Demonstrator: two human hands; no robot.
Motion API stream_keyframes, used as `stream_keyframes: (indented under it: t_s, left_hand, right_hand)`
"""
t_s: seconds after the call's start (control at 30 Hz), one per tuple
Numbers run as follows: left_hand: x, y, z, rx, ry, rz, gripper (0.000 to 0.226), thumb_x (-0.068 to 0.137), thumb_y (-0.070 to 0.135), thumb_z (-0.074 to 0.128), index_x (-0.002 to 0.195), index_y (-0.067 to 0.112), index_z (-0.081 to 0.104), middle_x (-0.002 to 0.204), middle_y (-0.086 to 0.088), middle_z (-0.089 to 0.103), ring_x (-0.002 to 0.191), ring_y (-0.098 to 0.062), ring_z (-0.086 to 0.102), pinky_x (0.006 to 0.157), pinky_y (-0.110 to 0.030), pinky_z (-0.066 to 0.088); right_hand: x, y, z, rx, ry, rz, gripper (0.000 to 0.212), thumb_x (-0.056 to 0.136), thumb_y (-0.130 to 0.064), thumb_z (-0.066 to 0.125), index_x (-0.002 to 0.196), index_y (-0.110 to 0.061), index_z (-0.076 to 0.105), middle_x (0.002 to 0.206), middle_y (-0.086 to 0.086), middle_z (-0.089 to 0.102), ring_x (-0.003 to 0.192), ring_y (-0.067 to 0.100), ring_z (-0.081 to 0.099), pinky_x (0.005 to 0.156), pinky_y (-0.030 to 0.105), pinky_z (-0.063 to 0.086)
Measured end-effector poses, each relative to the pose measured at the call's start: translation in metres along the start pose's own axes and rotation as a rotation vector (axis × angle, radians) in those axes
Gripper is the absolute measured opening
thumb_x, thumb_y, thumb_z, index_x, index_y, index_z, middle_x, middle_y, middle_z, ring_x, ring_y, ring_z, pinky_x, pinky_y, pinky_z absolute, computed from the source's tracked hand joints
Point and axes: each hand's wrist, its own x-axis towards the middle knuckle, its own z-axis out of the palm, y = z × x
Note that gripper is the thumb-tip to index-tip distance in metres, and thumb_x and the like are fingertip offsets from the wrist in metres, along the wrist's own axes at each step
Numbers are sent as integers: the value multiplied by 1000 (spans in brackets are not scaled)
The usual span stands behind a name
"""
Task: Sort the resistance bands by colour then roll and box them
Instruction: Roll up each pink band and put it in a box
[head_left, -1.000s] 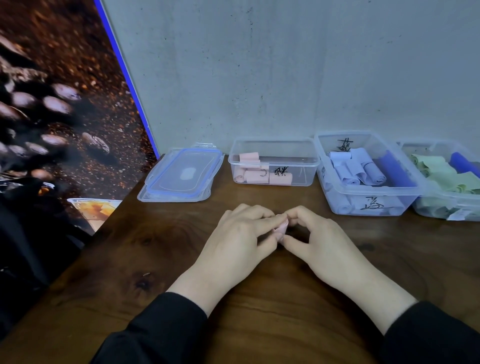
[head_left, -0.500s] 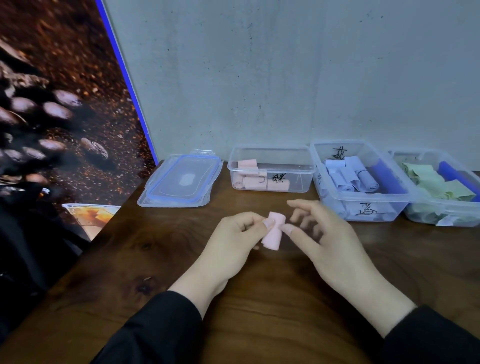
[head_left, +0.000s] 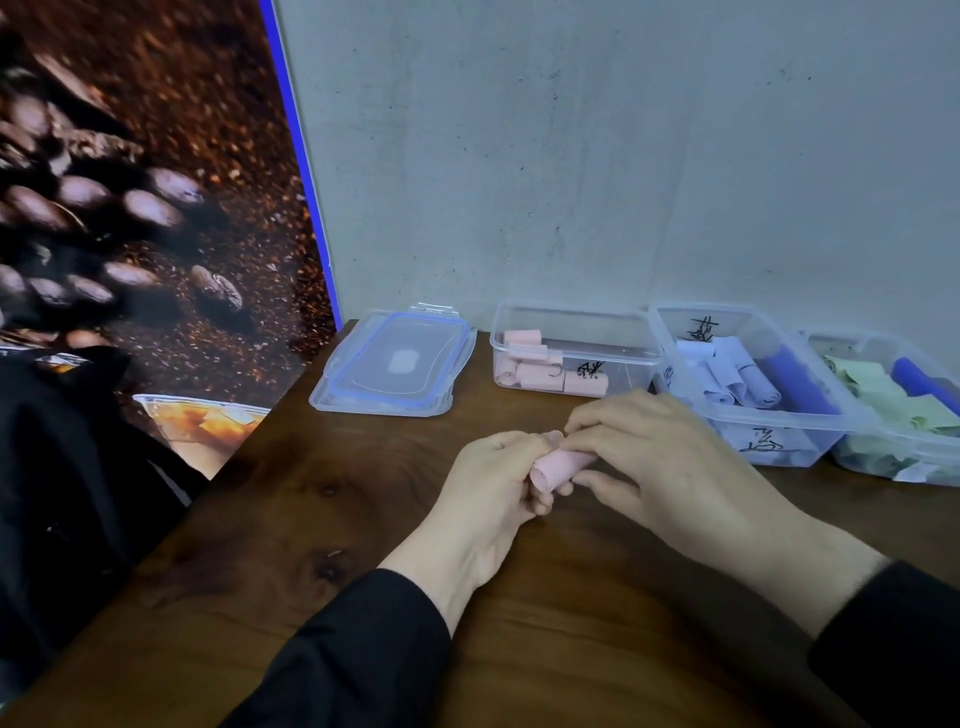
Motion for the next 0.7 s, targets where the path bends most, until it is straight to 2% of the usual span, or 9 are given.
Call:
stream_keyframes:
  t_s: [0.07, 0.2, 0.27, 0.37, 0.47, 0.5, 0.57, 0.63, 0.7]
  left_hand:
    - [0, 1, 0, 2, 35, 5, 4, 92, 5, 60, 91, 1, 61, 82, -20, 67, 62, -21, 60, 57, -27, 39]
    - [7, 6, 7, 66, 104, 22, 24, 91, 9, 62, 101, -12, 63, 73, -18, 69, 66, -23, 60, 56, -27, 40]
    - [11, 12, 13, 74, 109, 35, 25, 91, 12, 62, 103, -9, 67, 71, -17, 69, 68, -25, 58, 56, -28, 40]
    - [19, 25, 23, 121, 87, 131, 28, 100, 21, 53, 92, 3, 73, 73, -15, 72, 66, -22, 56, 61, -31, 44]
    - [42, 33, 20, 406, 223, 461, 36, 102, 23, 45, 76, 11, 68, 72, -5, 71, 65, -16, 58, 67, -33, 52]
    - [53, 32, 15, 566, 314, 626, 33, 101, 25, 46, 78, 11, 66, 74, 0, 68, 71, -15, 57, 71, -34, 52]
    - [78, 28, 3, 816, 469, 926, 28, 97, 28, 46, 93, 16, 70, 90, 7, 65, 89, -11, 53, 85, -28, 46]
    - [102, 24, -5, 994, 521, 1081, 33, 95, 27, 44, 110, 15, 71, 107, 2, 65, 104, -15, 50, 93, -34, 41]
    - [118, 23, -9, 1107, 544, 1101, 36, 94, 25, 43, 114, 12, 71, 113, -4, 66, 107, -21, 51, 93, -40, 42]
  right_hand:
    - [6, 3, -1, 0, -71, -44, 26, 90, -31, 71, 115, -33, 64, 110, -18, 61, 102, 10, 57, 81, 33, 45]
    - [16, 17, -7, 28, -135, -67, 25, 93, -38, 64, 118, -36, 64, 111, -17, 61, 101, 9, 56, 85, 36, 49]
    - [23, 23, -11, 46, -119, -64, 22, 92, -36, 65, 114, -32, 67, 109, -16, 63, 99, 10, 57, 87, 36, 50]
    - [35, 38, -23, 10, -82, -48, 20, 90, -36, 61, 105, -26, 70, 101, -14, 66, 92, 11, 59, 85, 31, 48]
    - [53, 70, -38, -125, -53, 37, 13, 94, -34, 63, 101, -25, 69, 97, -12, 65, 89, 14, 60, 77, 28, 45]
    - [61, 82, -44, -143, -67, 106, 12, 98, -39, 62, 99, -27, 67, 97, -13, 63, 87, 10, 58, 73, 24, 42]
    - [81, 106, -50, -178, -140, 244, 28, 99, -59, 50, 94, -35, 63, 95, -17, 59, 80, 1, 53, 67, 18, 37]
    - [104, 126, -44, -196, -246, 313, 42, 95, -70, 39, 94, -35, 63, 97, -17, 58, 80, 0, 54, 72, 24, 42]
    - [125, 142, -26, -226, -351, 331, 48, 97, -70, 40, 97, -29, 65, 101, -13, 61, 88, 12, 58, 82, 35, 48]
